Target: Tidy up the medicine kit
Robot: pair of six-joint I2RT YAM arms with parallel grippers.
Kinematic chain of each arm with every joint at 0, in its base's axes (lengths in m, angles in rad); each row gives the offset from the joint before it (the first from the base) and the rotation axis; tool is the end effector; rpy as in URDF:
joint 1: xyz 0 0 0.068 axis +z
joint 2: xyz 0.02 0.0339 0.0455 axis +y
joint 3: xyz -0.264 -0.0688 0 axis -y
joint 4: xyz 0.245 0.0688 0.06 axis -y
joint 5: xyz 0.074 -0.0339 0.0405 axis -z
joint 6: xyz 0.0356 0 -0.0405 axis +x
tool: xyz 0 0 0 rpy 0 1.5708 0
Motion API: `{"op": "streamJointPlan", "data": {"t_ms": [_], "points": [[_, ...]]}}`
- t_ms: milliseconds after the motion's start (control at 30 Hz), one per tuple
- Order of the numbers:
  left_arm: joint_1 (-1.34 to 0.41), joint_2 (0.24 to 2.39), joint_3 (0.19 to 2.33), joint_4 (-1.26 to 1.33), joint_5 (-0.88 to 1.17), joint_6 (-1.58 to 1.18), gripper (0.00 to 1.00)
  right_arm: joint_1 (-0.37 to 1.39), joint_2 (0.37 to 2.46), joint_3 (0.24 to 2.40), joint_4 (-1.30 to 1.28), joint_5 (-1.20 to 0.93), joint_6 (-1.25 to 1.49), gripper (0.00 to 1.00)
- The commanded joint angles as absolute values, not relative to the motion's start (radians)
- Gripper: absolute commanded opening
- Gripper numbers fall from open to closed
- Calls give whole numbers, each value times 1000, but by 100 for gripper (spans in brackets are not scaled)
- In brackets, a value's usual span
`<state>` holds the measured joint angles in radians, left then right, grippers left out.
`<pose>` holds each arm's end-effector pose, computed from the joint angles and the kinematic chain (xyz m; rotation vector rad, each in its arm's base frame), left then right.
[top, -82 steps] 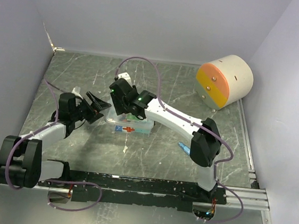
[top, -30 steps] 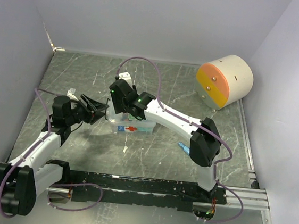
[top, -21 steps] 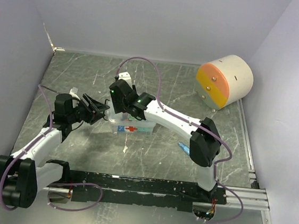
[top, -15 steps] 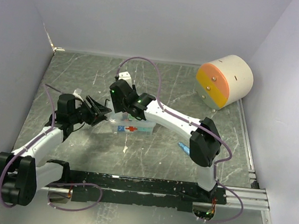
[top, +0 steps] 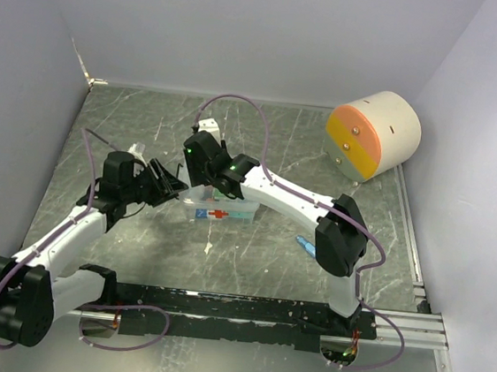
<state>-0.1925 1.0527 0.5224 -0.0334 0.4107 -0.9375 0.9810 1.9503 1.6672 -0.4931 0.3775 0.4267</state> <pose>0.2143 -0.0562 0.2137 -0.5841 2.2114 -1.0700 0.2591 0.3635 0.2729 -0.4499 2.2523 0.2883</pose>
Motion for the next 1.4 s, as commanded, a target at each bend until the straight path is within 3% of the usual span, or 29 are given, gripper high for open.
{"op": "streamJointPlan", "data": {"t_ms": [0,300,533,867,967,1100,1367], "points": [[-240,1058,556,-106,367,-895,59,977,1977,1629,-567,347,445,58],[-280,1055,570,-177,241,-834,47,977,1971,1624,-563,345,451,57],[-287,1059,563,-186,202,-837,49,975,1962,1621,-556,340,454,57],[-286,1061,749,-369,85,-719,70,908,1863,1659,-509,282,458,57],[-284,1050,829,-446,44,-674,86,884,1782,1627,-491,265,471,57],[-284,993,884,-481,25,-621,99,873,1625,1480,-469,300,516,58],[-284,894,945,-563,22,-484,100,861,1192,1065,-407,545,574,60]]}}
